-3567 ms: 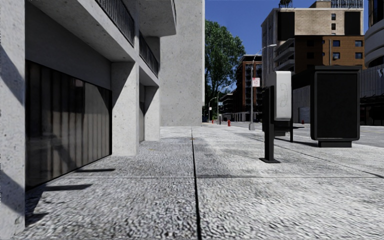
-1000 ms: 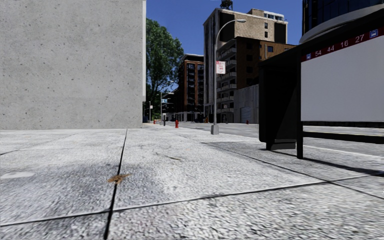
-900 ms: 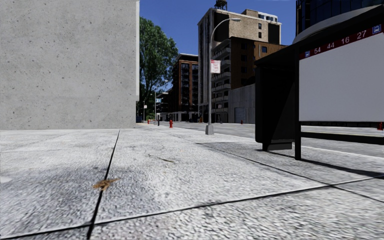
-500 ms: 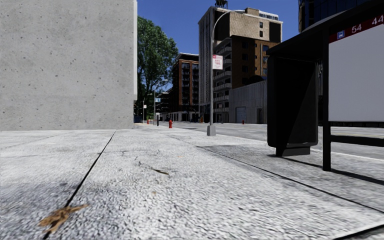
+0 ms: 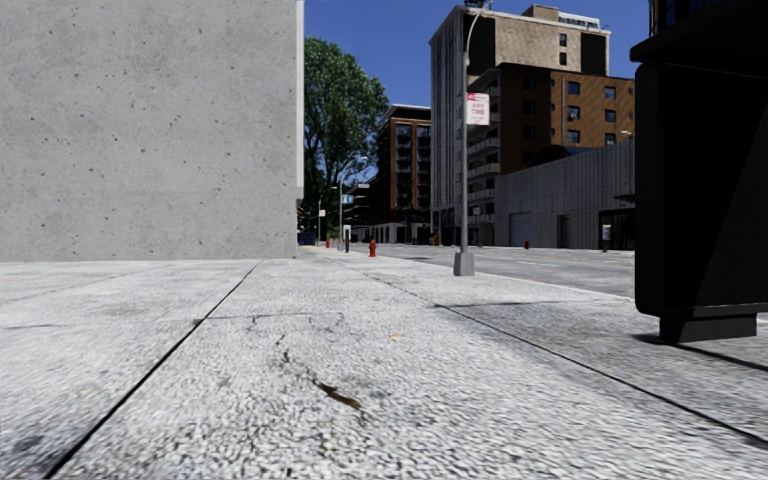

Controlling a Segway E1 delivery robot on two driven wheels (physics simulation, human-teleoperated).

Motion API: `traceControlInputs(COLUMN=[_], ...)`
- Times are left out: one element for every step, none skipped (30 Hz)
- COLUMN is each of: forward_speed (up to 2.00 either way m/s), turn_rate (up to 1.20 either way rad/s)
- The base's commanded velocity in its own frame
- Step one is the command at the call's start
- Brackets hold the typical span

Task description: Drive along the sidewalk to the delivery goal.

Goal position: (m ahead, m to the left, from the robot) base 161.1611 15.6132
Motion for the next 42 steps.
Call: traceControlInputs(forward_speed=[2.0,2.0,2.0,2.0,2.0,2.0,2.0,2.0,2.0,2.0,2.0,2.0,2.0,2.0,2.0,2.0,2.0,2.0,2.0,2.0,2.0,2.0,2.0,2.0,2.0,2.0,2.0,2.0,2.0,2.0,2.0,2.0,2.0,2.0,2.0,2.0,2.0,2.0,2.0,2.0,2.0,2.0], turn_rate=[0.0,0.0,0.0,0.0,0.0,0.0,0.0,0.0,0.13,0.3,0.53,0.53,0.68,0.73,0.73,0.3,0.3,0.09,0.0,0.0,0.0,0.0,0.0,0.0,0.0,0.0,0.0,0.0,0.0,0.0,0.0,0.0,0.0,0.0,0.0,0.0,0.0,0.0,0.0,0.0,0.0,0.0])
